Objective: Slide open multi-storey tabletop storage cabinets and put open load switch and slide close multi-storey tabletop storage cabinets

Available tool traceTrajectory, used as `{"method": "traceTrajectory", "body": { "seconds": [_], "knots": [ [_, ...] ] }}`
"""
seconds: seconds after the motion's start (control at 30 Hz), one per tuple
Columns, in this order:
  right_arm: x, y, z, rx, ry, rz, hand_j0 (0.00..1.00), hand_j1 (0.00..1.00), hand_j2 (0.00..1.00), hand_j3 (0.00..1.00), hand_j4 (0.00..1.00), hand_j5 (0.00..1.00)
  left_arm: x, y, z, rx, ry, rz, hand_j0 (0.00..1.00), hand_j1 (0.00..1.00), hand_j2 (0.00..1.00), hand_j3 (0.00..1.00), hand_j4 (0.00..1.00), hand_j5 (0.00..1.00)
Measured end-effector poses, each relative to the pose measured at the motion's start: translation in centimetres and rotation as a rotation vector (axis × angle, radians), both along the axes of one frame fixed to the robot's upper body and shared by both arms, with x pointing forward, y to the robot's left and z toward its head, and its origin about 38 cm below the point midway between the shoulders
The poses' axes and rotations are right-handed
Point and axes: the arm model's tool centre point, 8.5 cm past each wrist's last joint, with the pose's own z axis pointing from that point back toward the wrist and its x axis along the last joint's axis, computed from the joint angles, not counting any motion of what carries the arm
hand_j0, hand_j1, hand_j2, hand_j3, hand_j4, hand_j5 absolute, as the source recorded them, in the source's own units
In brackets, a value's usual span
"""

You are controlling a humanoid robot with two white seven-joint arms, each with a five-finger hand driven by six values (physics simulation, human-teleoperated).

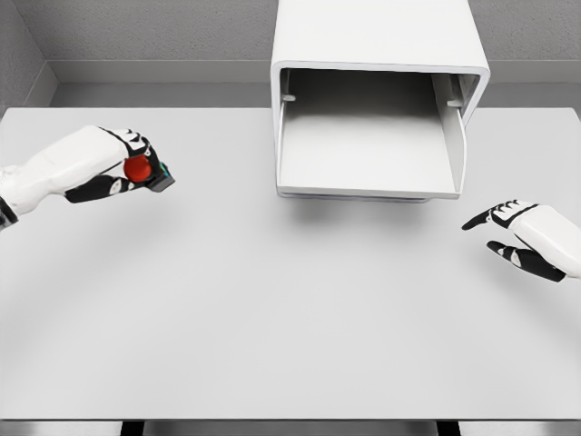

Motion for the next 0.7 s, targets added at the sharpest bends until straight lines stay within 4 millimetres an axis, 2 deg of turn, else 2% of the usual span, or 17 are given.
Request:
{"method": "traceTrajectory", "body": {
  "seconds": [0.5,0.7],
  "knots": [
    [-0.1,0.9,0.2,0.003,-0.015,0.017,0.62,0.62,0.62,0.62,0.62,0.62,0.0,-3.2,2.0,-0.034,-0.068,-0.075,0.34,0.34,0.34,0.34,0.34,0.34],
    [-0.1,0.8,0.2,0.003,-0.015,0.015,0.62,0.62,0.62,0.62,0.62,0.62,0.5,-5.4,2.9,-0.046,-0.095,-0.128,0.34,0.34,0.34,0.34,0.34,0.34]
  ]
}}
